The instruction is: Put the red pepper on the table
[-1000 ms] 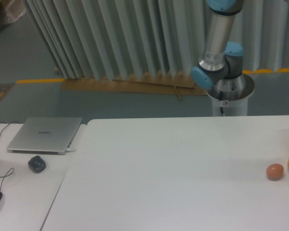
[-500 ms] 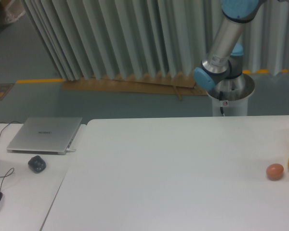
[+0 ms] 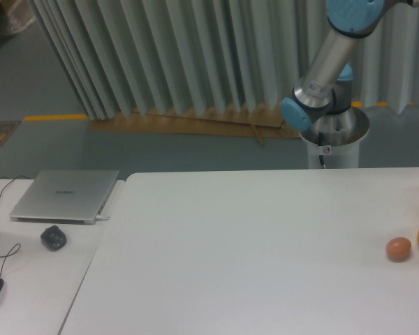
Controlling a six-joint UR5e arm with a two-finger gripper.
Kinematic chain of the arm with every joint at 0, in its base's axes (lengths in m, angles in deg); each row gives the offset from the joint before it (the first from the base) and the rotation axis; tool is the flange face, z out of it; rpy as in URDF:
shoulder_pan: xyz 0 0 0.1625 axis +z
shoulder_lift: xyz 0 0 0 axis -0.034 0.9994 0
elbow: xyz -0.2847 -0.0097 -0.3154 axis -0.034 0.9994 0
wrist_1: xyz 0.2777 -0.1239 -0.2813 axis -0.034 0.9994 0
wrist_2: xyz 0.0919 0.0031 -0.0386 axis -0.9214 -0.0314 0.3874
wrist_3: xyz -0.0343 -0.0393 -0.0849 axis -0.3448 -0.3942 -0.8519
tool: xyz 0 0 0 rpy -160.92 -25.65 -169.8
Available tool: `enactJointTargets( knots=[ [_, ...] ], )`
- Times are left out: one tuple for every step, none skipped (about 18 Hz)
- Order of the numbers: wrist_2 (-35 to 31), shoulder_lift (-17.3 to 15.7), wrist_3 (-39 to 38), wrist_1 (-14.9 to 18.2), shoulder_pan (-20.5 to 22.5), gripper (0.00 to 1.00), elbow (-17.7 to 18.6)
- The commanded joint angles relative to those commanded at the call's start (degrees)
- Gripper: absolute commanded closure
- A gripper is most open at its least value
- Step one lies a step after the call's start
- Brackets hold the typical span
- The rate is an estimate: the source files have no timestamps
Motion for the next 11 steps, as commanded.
enactJointTargets(
  knots=[
    [0.0, 0.53, -0.18, -0.26, -0.18, 0.0, 0.09],
    [0.0, 0.88, 0.0, -0.18, -0.26, 0.0, 0.09],
    [-0.17, 1.14, 0.17, -0.18, -0.35, 0.0, 0.09],
    [-0.26, 1.67, 0.17, -0.18, -0.44, 0.0, 0.17],
    [-0.26, 1.93, 0.35, -0.09, -0.53, 0.0, 0.44],
    [-0.35, 2.2, 0.44, -0.09, -0.53, 0.0, 0.79],
    [-0.35, 2.55, 0.44, 0.08, -0.44, 0.0, 0.7],
    [-0.44, 2.55, 0.26, 0.26, -0.44, 0.0, 0.79],
    [-0.35, 2.47, 0.44, 0.35, -0.27, 0.0, 1.14],
    [-0.09, 2.29, 0.44, 0.35, 0.08, 0.0, 1.75],
    [-0.09, 2.38, 0.44, 0.26, 0.17, 0.0, 1.67]
  ],
)
